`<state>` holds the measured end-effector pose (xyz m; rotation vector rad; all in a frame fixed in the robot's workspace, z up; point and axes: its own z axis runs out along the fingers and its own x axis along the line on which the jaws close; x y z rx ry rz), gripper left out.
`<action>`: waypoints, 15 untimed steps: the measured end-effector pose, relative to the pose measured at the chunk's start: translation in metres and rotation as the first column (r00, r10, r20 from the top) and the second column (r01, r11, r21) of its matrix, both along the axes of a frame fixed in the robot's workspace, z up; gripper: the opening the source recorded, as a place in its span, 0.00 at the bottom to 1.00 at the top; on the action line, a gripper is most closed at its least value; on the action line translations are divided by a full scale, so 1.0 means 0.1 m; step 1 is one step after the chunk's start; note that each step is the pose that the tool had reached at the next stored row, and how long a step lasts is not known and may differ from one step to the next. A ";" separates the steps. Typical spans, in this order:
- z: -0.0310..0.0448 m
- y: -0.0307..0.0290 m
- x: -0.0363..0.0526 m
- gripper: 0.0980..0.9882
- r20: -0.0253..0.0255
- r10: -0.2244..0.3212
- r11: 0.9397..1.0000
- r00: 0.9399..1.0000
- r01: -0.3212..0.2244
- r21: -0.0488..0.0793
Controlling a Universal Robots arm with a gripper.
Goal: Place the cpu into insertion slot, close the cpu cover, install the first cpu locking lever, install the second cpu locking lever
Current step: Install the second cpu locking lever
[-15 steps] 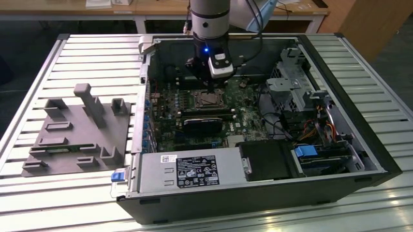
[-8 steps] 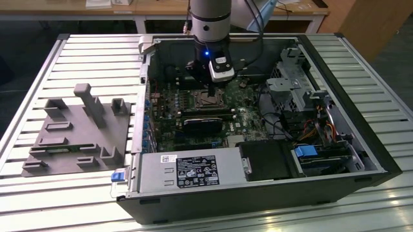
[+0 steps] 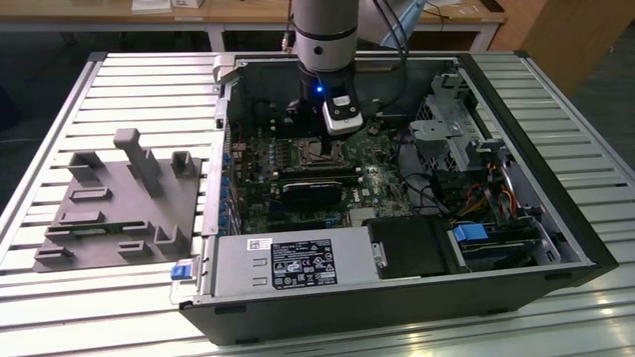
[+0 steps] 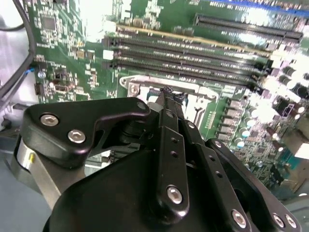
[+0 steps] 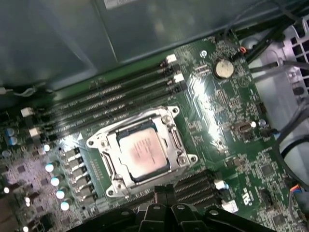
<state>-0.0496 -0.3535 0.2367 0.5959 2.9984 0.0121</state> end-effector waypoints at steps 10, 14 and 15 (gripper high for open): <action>-0.014 -0.108 -0.004 0.00 0.000 0.021 1.000 1.000 -0.021 0.000; -0.026 -0.110 -0.005 0.00 0.000 0.077 0.997 0.997 -0.077 0.000; -0.030 -0.111 -0.007 0.00 0.000 0.091 0.996 0.996 -0.091 0.000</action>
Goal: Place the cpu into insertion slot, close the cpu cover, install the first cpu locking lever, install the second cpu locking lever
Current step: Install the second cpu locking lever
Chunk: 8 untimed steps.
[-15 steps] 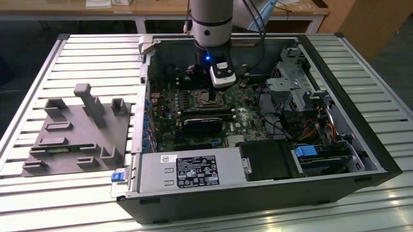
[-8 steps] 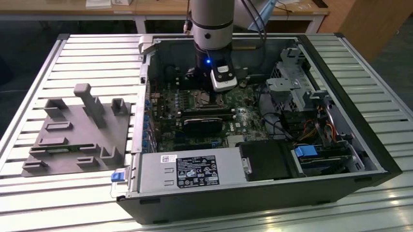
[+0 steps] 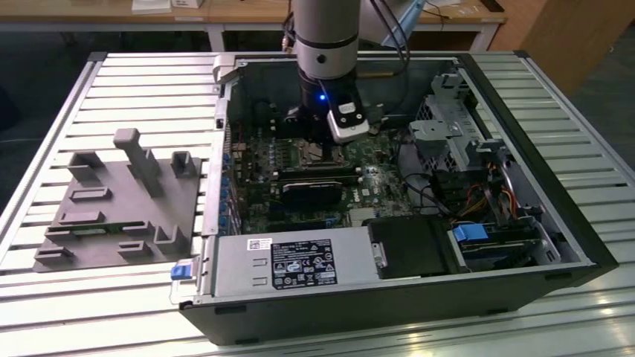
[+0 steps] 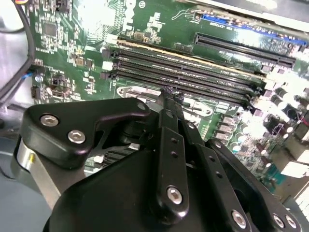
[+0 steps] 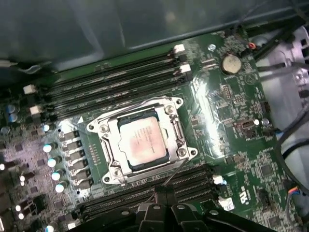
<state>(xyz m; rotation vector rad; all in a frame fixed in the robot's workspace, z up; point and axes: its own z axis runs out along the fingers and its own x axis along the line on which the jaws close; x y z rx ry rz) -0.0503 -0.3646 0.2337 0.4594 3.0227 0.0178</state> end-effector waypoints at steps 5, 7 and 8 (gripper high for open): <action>-0.038 -0.003 -0.078 0.00 0.000 0.029 1.000 1.000 -0.029 0.000; -0.061 -0.007 -0.113 0.00 0.000 0.034 0.999 0.999 -0.034 0.007; -0.072 -0.010 -0.127 0.00 0.000 0.037 0.999 0.999 -0.037 0.011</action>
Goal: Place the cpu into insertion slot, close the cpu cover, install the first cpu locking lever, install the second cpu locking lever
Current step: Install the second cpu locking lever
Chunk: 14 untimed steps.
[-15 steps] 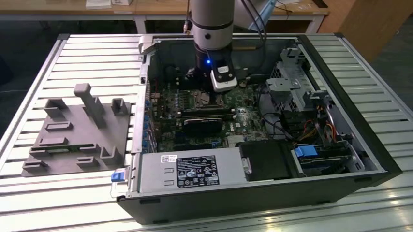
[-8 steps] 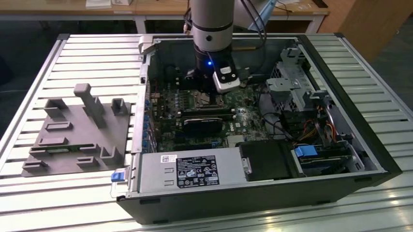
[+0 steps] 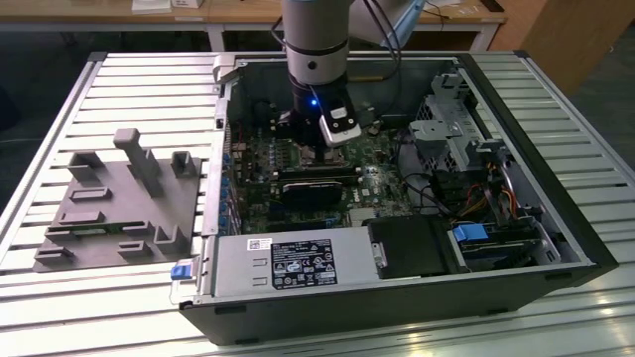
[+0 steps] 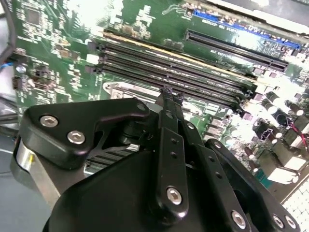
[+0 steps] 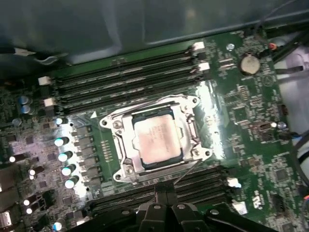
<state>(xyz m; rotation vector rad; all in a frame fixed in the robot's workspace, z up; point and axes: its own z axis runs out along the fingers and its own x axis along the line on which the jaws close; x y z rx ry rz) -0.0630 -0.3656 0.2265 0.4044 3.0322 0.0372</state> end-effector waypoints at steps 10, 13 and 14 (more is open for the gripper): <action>-0.066 -0.088 -0.066 0.00 0.001 0.014 0.998 1.000 -0.014 0.057; -0.075 -0.128 -0.079 0.00 0.001 0.014 0.997 1.000 -0.014 0.071; -0.078 -0.141 -0.085 0.00 0.001 0.014 0.997 1.000 -0.014 0.075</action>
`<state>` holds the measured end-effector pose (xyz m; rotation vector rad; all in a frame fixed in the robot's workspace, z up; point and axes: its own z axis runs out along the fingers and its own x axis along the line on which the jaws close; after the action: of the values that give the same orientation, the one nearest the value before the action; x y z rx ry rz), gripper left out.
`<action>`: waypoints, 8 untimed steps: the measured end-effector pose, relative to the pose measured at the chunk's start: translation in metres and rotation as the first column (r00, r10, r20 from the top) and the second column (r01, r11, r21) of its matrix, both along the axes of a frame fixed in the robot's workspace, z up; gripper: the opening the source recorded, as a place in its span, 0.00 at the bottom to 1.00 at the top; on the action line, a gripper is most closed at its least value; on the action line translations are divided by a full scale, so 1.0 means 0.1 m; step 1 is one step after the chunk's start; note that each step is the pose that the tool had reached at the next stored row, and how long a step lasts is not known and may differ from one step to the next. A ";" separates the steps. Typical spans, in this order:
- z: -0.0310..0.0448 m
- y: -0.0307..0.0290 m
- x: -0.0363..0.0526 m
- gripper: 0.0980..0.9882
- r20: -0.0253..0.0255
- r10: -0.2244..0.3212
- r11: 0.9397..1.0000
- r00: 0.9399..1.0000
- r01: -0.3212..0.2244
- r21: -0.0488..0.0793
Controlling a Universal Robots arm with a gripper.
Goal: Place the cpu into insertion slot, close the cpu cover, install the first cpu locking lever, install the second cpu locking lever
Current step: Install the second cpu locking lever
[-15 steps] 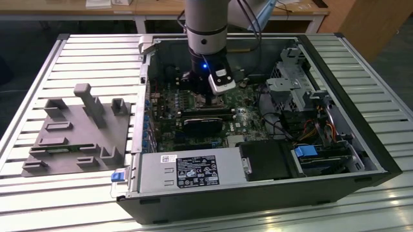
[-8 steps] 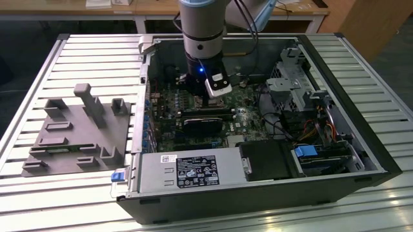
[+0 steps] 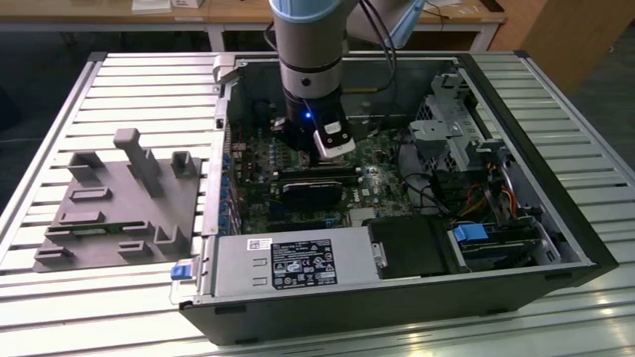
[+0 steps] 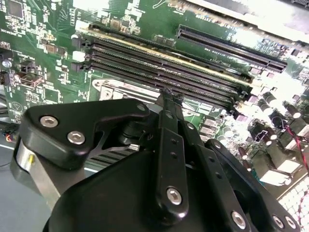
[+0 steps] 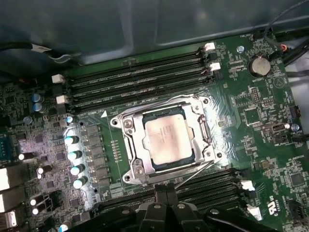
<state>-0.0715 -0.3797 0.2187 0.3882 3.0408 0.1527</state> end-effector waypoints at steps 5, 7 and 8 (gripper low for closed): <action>-0.018 -0.066 -0.042 0.00 0.000 0.001 1.000 1.000 -0.001 0.027; -0.031 -0.081 -0.059 0.00 0.000 0.002 0.999 1.000 -0.002 0.040; -0.039 -0.090 -0.066 0.00 0.000 0.002 0.999 1.000 -0.002 0.048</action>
<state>-0.0782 -0.3886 0.2148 0.3881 3.0425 0.2269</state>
